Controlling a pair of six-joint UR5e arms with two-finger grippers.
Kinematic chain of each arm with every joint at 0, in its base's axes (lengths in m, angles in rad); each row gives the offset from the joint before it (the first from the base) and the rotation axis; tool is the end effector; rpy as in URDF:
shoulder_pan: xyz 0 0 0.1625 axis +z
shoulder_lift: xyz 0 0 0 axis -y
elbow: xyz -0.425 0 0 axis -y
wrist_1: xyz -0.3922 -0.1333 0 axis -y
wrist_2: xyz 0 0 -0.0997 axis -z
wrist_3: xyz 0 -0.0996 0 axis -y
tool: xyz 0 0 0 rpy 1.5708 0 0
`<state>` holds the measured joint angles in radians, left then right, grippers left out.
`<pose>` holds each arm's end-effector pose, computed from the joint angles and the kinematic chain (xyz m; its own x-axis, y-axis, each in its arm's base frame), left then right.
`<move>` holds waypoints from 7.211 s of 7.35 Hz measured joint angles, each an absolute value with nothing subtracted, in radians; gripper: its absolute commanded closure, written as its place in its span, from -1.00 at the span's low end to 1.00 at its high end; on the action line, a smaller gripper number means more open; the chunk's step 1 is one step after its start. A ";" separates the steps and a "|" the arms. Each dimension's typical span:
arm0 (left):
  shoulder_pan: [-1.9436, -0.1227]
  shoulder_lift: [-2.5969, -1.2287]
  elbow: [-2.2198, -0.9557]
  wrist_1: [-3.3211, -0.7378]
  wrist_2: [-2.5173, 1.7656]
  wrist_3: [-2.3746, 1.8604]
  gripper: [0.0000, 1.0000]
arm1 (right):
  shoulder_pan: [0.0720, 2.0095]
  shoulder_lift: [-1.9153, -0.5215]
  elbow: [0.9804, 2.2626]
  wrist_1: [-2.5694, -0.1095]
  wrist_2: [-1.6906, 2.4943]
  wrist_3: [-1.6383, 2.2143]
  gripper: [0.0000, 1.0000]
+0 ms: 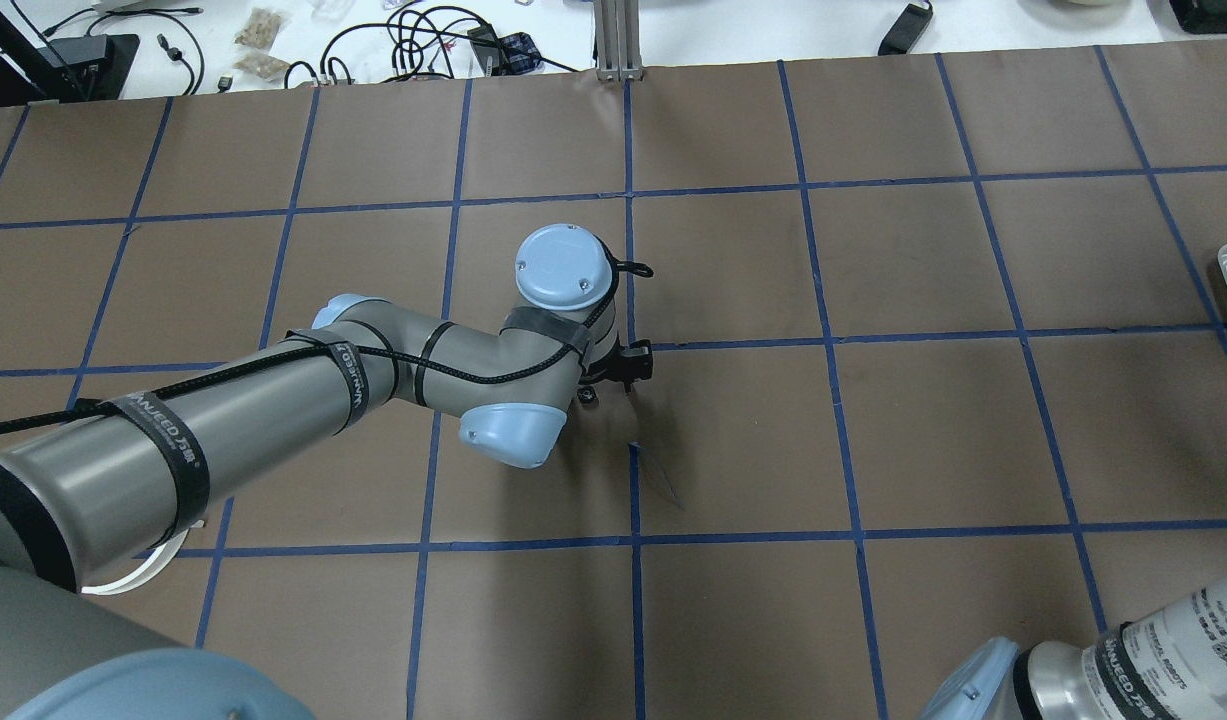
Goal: Place bearing gear from tray to pile
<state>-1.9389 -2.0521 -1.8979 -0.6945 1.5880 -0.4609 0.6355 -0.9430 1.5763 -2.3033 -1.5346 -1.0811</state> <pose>-0.3293 -0.4881 0.1630 -0.9956 -0.0927 0.0148 -0.0935 0.9933 -0.0684 -0.4618 -0.5107 0.1852 -0.9871 -0.1440 0.0705 -0.1494 0.9857 -0.0784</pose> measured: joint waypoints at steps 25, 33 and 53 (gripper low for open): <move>-1.130 -1.843 -1.884 -1.115 1.662 0.542 -1.00 | 1.848 -1.235 1.655 -2.041 -1.540 0.180 -1.00; -1.828 -1.955 -1.944 -0.793 1.605 -0.373 -1.00 | 1.635 -1.497 1.465 -1.561 -1.559 0.024 -1.00; -1.085 -1.945 -1.677 -1.249 1.744 0.679 1.00 | 1.635 -1.508 1.499 -1.577 -1.556 0.044 -1.00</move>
